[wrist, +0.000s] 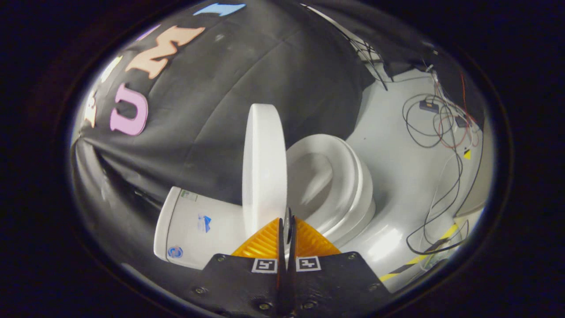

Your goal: Open the toilet lid.

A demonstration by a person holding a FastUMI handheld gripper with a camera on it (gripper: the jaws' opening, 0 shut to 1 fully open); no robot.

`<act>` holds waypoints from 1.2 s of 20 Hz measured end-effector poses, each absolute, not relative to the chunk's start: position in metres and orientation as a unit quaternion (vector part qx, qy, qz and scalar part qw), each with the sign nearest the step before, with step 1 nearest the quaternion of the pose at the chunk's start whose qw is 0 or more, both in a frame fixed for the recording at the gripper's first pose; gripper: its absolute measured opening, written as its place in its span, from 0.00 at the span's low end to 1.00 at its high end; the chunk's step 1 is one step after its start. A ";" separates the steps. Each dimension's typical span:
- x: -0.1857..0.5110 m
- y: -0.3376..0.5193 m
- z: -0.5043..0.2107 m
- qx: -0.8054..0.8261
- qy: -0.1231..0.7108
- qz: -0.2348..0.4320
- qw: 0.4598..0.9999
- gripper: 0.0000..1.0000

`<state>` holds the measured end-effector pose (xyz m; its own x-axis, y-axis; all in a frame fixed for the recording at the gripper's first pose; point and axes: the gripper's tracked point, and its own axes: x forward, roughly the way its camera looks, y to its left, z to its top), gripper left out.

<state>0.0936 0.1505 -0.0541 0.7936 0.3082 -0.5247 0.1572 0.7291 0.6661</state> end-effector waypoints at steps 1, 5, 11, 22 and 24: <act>0.092 0.154 -0.050 0.354 0.315 0.051 0.879 0.01; 0.089 0.168 -0.031 0.329 0.299 0.079 0.892 0.01; 0.087 0.176 -0.017 0.334 0.284 0.098 0.894 0.01; 0.083 0.196 0.008 0.326 0.260 0.119 0.901 0.01; 0.081 0.199 0.011 0.316 0.254 0.125 0.906 0.01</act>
